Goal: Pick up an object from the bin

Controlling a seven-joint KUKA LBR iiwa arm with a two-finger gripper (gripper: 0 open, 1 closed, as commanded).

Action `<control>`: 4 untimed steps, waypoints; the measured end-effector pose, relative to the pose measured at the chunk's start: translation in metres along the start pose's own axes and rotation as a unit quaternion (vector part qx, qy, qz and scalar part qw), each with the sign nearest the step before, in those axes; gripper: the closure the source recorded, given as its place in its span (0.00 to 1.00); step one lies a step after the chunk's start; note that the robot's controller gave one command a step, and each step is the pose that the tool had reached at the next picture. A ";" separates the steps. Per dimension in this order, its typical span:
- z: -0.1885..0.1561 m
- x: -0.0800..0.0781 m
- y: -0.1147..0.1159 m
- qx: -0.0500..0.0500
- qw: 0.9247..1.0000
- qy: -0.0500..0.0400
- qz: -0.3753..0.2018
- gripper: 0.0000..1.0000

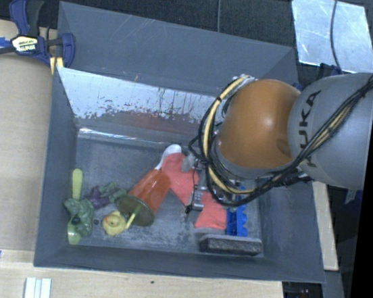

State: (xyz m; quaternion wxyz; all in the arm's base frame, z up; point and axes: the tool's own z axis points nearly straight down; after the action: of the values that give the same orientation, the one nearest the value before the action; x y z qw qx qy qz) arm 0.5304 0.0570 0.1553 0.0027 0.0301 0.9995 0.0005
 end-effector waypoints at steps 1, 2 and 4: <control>0.019 0.000 0.010 0.000 0.999 0.000 0.051 0.00; 0.043 -0.018 0.061 0.001 0.999 -0.001 -0.038 0.00; 0.084 -0.077 0.085 0.003 0.999 -0.004 0.041 1.00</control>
Offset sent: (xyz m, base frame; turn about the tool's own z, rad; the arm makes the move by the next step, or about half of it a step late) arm 0.0303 0.0822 -0.0546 -0.1360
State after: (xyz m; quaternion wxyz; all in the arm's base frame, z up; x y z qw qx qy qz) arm 0.6126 0.1372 0.0721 0.0061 0.0707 0.9975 -0.0027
